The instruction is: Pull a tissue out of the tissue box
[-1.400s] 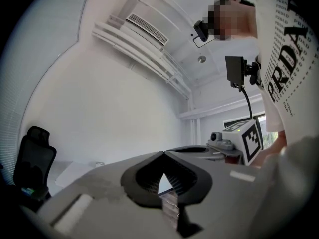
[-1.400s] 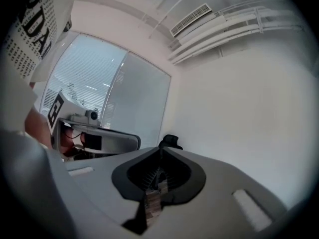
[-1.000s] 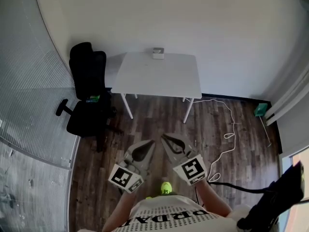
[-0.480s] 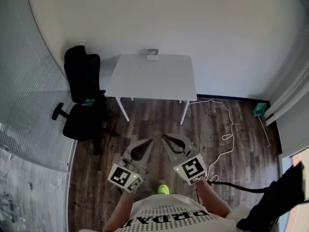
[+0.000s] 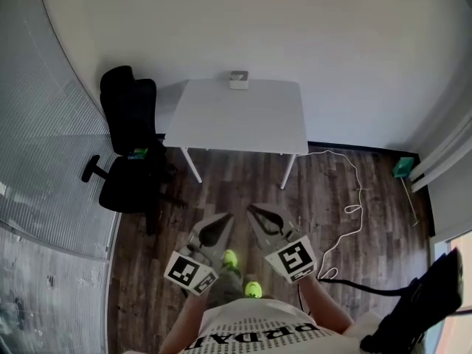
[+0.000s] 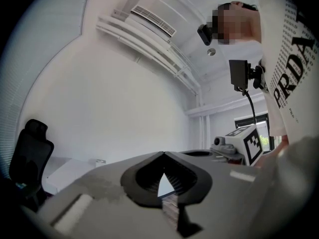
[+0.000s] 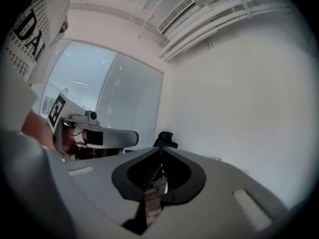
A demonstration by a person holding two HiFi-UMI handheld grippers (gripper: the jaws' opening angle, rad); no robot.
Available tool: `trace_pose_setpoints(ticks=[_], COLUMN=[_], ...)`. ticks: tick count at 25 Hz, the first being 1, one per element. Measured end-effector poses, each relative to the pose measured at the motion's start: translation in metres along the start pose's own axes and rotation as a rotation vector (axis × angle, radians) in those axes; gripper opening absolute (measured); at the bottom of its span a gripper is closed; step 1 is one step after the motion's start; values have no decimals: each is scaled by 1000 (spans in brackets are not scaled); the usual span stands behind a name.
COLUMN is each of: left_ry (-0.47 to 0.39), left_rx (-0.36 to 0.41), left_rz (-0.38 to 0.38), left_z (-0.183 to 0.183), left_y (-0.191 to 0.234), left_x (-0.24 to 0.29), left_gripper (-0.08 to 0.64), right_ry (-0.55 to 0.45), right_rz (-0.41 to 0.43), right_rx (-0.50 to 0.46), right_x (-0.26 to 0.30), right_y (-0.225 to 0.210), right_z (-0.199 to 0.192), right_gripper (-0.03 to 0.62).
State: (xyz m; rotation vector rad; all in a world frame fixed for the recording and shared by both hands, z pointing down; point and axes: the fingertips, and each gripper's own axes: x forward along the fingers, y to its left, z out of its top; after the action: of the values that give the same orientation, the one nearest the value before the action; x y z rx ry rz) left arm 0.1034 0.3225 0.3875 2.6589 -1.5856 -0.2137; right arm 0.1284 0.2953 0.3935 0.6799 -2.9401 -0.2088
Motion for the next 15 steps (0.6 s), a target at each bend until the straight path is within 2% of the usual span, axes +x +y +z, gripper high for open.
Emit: trace_pose_setpoints(ticks=[4,8,15], left_ry=[2,2,-33], left_rx=[-13,-15,26], left_rz=[-15,-48,-59], left_z=[-1,3,26], left_y=[18,40,94], left_x=[16,34,51], left_gripper=[2,2,2], right_ry=[25,42,30], right_rz=[-6,-26,-54], right_rx=[21,-8,-27], right_x=[16,39,90], right_y=[-10,-30,-50], right_z=[-6,-2,15], right_gripper=[9,9,9])
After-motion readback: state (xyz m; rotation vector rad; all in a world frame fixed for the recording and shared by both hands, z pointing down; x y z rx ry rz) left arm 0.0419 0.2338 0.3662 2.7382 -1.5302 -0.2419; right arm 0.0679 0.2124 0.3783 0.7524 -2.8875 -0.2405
